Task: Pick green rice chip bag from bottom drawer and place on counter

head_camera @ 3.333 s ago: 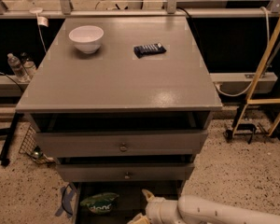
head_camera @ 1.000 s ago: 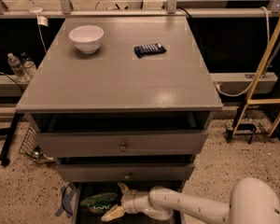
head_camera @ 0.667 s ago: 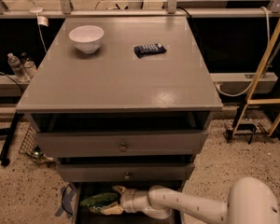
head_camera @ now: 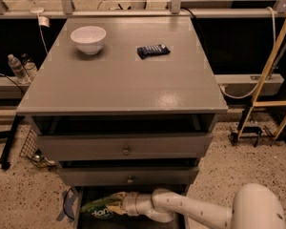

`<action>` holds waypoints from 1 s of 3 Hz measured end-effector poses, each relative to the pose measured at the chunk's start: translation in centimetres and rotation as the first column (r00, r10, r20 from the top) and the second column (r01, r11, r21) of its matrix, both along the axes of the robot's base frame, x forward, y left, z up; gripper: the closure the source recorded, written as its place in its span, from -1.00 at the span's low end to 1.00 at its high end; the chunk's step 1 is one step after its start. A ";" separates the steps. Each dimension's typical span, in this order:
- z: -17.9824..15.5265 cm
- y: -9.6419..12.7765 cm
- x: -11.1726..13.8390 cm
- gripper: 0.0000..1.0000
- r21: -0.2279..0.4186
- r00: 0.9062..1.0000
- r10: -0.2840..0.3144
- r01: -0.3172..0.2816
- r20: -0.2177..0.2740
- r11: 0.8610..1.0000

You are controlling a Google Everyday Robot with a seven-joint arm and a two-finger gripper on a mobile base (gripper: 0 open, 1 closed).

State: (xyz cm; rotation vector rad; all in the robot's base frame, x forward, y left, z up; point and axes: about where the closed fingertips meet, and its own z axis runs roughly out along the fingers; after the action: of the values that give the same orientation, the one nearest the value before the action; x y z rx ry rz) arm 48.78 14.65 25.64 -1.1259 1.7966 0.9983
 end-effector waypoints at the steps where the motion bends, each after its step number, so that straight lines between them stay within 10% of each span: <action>1: 1.0 -0.7 -0.4 0.99 0.056 1.000 0.002 -0.002 -0.005 0.998; 3: 4.0 -3.7 -1.8 1.00 0.170 1.000 0.026 -0.025 -0.001 0.985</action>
Offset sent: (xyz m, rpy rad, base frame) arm -0.0176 -0.0433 0.0397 0.1929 0.0115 0.0177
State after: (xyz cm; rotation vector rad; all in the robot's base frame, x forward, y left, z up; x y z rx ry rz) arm 46.94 11.00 29.66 -1.0441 1.6678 1.1463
